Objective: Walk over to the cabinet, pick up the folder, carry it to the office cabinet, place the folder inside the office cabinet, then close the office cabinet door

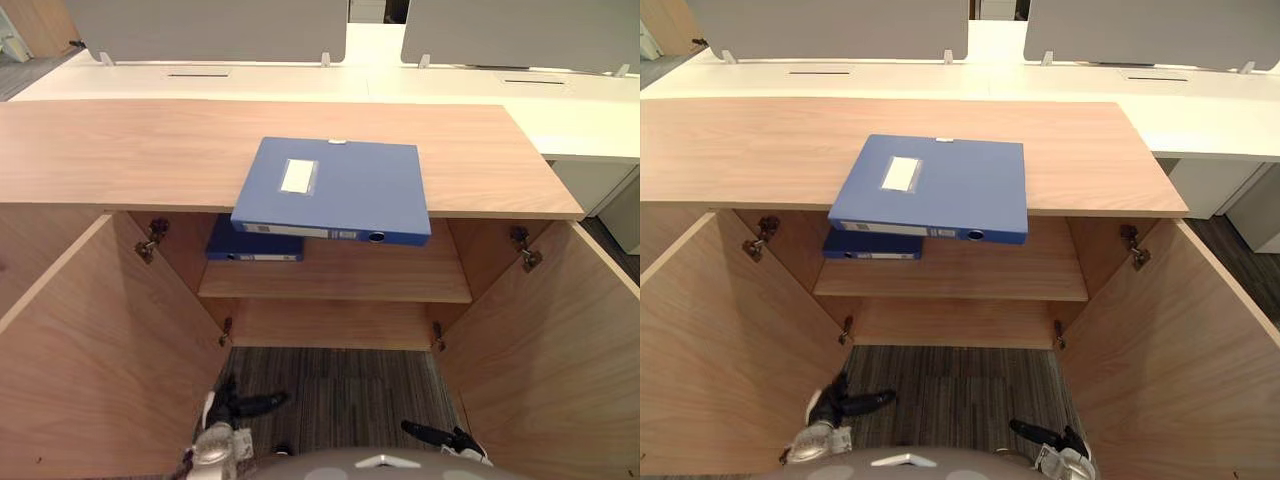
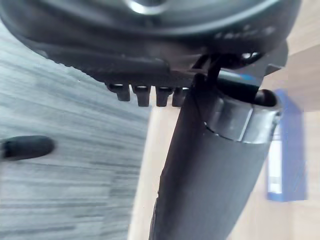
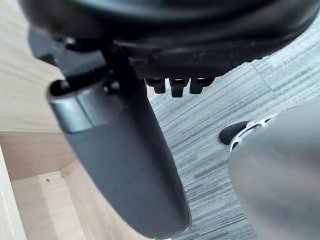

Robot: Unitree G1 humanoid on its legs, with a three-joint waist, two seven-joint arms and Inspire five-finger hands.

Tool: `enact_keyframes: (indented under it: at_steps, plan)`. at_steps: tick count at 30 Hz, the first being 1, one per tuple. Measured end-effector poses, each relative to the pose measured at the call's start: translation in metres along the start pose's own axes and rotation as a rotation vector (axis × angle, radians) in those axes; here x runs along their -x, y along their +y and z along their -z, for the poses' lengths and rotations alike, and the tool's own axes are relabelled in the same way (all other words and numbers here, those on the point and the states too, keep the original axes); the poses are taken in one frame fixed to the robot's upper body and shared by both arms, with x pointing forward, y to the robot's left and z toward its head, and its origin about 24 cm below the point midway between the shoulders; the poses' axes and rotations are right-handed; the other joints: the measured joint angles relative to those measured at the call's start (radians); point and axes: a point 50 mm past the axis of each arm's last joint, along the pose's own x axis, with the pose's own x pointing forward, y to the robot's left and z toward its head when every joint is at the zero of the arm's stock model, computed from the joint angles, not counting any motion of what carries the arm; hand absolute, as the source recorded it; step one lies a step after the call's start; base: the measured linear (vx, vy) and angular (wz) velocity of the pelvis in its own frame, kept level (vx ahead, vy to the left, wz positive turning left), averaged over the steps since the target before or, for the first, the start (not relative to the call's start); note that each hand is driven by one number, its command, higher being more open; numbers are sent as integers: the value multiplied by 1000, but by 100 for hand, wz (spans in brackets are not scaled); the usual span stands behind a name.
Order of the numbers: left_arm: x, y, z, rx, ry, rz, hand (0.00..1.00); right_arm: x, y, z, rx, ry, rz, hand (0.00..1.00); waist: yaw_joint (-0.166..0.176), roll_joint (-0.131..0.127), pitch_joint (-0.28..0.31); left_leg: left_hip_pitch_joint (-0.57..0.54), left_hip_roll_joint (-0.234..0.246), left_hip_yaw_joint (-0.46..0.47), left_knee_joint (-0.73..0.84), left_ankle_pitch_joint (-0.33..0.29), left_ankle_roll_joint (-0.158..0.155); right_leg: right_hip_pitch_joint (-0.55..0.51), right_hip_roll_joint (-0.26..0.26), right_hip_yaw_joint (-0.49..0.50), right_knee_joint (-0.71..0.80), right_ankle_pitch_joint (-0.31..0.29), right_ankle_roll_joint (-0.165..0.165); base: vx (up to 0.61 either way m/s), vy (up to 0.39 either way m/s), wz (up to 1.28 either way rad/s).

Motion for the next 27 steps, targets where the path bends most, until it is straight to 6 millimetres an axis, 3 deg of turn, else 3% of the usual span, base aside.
enact_keyframes:
  at_steps: [2,3,8,17,23,27]
  plan:
    - [4,8,-29,0,-147,-21,100,0,-2,1,6,-4,3,100,11,2,1,0,-1,-6,0,0,0,4,1,0,-4,0,0,10,-8,7]
    - [8,10,-53,12,-261,-35,100,0,-4,-1,8,-13,5,100,20,9,5,3,-2,-13,0,-1,1,9,1,-1,-7,-1,-2,6,-10,4]
    - [27,9,-108,54,-535,-48,100,0,-5,-3,54,-24,-1,100,23,20,1,18,-1,-83,0,-4,5,32,3,-7,-8,-5,-9,10,-23,7]
    - [57,16,-146,54,-767,-101,100,0,-15,1,73,-15,16,100,21,21,-2,52,1,-85,0,-10,5,63,3,1,-4,-8,-14,-26,-3,-1]
    - [82,26,-179,-153,-983,-166,100,1,-28,12,163,17,24,100,18,27,-15,54,3,-89,3,-11,3,65,8,10,-1,-9,-13,-24,-12,-1]
    - [89,28,-191,-274,-1064,-189,100,1,-34,16,209,33,30,100,3,41,-38,55,4,-94,7,-11,3,68,9,16,-1,-9,-13,0,0,0]
